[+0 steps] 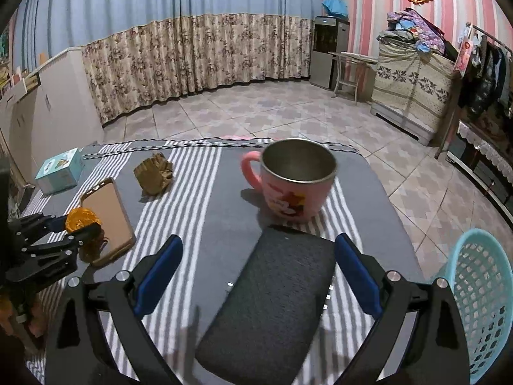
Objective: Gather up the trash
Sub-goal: 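Move both open tools back over the mat toward the remaining items, then grasp the orange peel half with the left tool while the right tool grasps the brown paper bag, then carry the peel and the brown paper bag over the blue basket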
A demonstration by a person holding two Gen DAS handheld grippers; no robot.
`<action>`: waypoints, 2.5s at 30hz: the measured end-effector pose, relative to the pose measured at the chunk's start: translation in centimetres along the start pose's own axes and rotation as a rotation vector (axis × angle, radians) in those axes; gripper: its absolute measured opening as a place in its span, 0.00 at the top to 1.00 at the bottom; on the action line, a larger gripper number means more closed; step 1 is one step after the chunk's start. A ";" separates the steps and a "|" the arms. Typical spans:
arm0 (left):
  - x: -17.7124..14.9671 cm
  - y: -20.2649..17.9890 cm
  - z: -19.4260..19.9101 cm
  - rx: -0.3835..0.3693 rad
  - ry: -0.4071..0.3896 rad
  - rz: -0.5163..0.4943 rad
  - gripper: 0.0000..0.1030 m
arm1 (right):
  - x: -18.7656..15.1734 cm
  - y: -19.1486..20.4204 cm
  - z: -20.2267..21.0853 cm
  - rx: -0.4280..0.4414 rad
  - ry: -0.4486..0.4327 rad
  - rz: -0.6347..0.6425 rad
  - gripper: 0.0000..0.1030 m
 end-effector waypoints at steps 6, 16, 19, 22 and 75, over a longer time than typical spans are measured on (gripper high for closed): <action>1.3 3.4 3.6 0.069 -0.123 0.031 0.62 | 0.8 3.9 -1.1 0.021 -0.032 0.079 0.09; 2.1 11.8 6.8 0.209 -0.239 0.161 0.62 | 2.3 10.6 -5.6 0.051 -0.012 0.187 0.09; 1.8 13.4 7.0 0.231 -0.246 0.175 0.62 | 3.5 10.7 -7.5 0.089 0.024 0.103 0.09; 1.4 14.4 6.8 0.230 -0.246 0.196 0.62 | 4.7 11.2 -9.5 0.075 0.045 0.097 0.10; 0.4 -30.2 9.0 -0.222 -0.257 -0.156 0.62 | -8.7 -26.8 14.1 -0.265 -0.155 -0.168 0.60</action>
Point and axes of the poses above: each gripper's, at about its wrist camera, not at the fingertips, and z roughly against the way its jaws point, y to its left, x to its top, the point moved 1 cm from there along -z, roughly the way its jaws point, and after that the axes turned 1 degree about -x, right-handed, at the moved point
